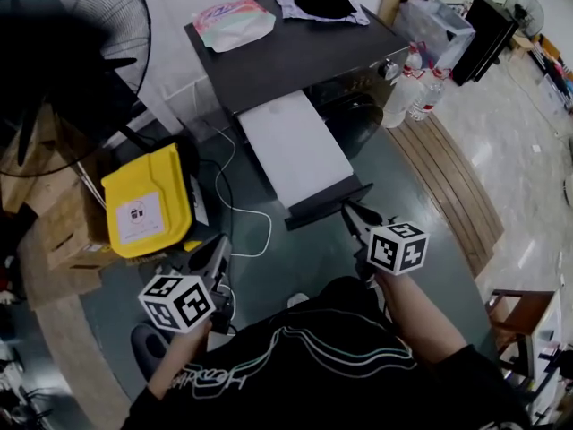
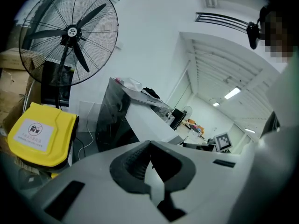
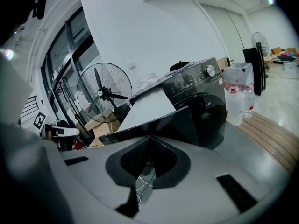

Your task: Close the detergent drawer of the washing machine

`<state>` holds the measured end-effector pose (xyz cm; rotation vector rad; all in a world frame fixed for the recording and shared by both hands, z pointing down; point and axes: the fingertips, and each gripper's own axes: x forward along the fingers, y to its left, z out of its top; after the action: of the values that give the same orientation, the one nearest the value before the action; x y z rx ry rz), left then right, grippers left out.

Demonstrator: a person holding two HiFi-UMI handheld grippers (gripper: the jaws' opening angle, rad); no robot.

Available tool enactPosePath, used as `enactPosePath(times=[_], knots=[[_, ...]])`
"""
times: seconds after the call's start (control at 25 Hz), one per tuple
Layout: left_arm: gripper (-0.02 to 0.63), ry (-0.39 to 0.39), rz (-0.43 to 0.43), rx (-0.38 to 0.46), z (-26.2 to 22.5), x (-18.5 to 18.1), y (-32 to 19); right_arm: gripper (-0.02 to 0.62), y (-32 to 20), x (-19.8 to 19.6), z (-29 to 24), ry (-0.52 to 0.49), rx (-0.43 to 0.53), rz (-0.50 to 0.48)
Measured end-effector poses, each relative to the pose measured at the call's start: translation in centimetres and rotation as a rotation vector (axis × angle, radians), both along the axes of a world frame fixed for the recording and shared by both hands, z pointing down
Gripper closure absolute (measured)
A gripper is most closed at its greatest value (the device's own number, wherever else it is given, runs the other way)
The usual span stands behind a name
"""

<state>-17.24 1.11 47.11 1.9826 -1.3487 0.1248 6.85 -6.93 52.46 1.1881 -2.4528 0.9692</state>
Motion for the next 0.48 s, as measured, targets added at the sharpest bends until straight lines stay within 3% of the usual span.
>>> enactPosePath(times=[0.48], knots=[[0.583,-0.014,-0.021,0.005,-0.6,0.2,-0.4,0.569,-2.3,-0.3,-0.9,-0.017,0.027,-0.011]])
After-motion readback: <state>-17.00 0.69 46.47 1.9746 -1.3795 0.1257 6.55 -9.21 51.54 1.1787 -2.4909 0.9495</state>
